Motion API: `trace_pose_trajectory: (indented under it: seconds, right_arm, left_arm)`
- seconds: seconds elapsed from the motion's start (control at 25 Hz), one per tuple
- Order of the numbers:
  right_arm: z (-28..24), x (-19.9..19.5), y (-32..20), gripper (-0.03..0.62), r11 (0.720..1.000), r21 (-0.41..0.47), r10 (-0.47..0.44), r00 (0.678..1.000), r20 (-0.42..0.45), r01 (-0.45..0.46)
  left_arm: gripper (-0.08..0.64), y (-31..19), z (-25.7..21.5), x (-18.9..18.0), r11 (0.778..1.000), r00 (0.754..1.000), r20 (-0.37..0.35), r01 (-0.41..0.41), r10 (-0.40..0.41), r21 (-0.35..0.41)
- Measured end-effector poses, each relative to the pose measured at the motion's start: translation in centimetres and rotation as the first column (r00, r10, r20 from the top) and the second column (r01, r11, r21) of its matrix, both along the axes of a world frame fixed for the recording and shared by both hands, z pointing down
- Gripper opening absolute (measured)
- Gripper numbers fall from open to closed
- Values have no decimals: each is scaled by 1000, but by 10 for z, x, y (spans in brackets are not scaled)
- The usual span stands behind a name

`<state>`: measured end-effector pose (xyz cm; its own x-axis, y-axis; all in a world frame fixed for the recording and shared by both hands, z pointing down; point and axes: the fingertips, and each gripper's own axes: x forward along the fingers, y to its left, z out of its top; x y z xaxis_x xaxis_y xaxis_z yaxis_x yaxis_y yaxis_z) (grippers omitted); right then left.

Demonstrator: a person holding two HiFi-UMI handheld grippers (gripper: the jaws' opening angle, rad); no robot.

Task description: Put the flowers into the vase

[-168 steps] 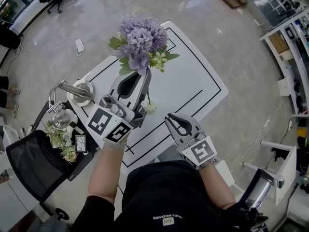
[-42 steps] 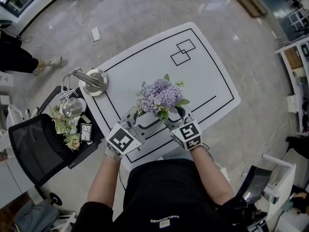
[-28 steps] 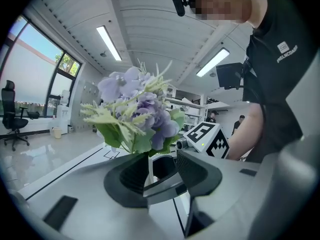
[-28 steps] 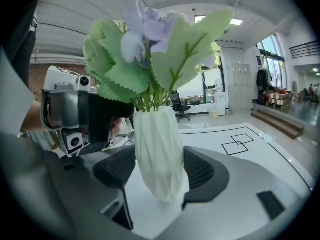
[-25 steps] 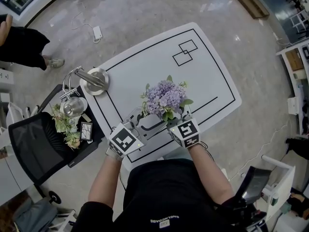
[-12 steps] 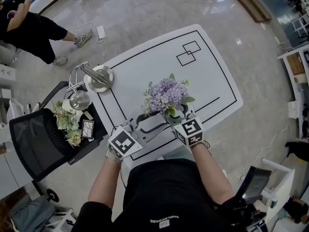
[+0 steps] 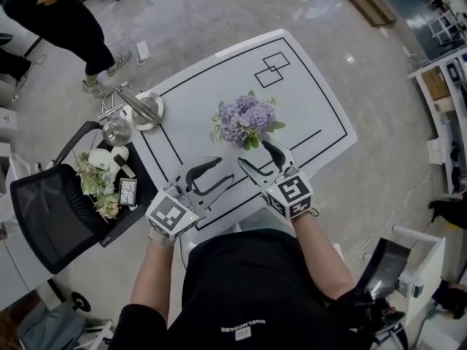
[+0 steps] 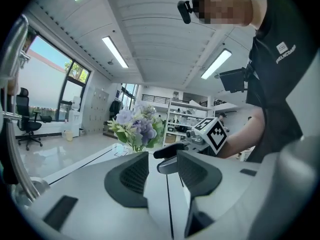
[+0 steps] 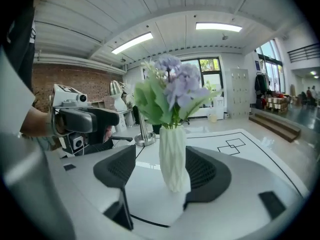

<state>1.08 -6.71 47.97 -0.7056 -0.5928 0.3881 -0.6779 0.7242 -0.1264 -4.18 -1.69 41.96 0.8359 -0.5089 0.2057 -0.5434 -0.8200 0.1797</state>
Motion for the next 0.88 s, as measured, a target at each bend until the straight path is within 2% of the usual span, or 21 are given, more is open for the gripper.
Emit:
trace_pose_trajectory:
  seconds: [0.24,0.44,0.56,0.72,0.88]
  right_arm:
    - [-53,-18,35,294,995,85,-56,998,41,53]
    - [-102,-43,61,170,980,171,-118,990,72,105]
    - [-131,-57,72,118,971,211,-137,987,82,117]
    - [-150,-73,88,97,957,246,-181,979,91,154]
    - [-159,-86,100,97,946,263,-223,970,99,190]
  left_arm:
    - [178,15,-32,-25,991,992,-26,121,-120,53]
    - [175,31,-70,-47,967,971,-101,229,-218,110]
    - [145,44,-89,-60,947,955,-124,286,-270,147]
    - [117,60,-108,-77,924,938,-143,338,-315,181]
    - [117,71,-113,-90,911,929,-135,365,-344,190]
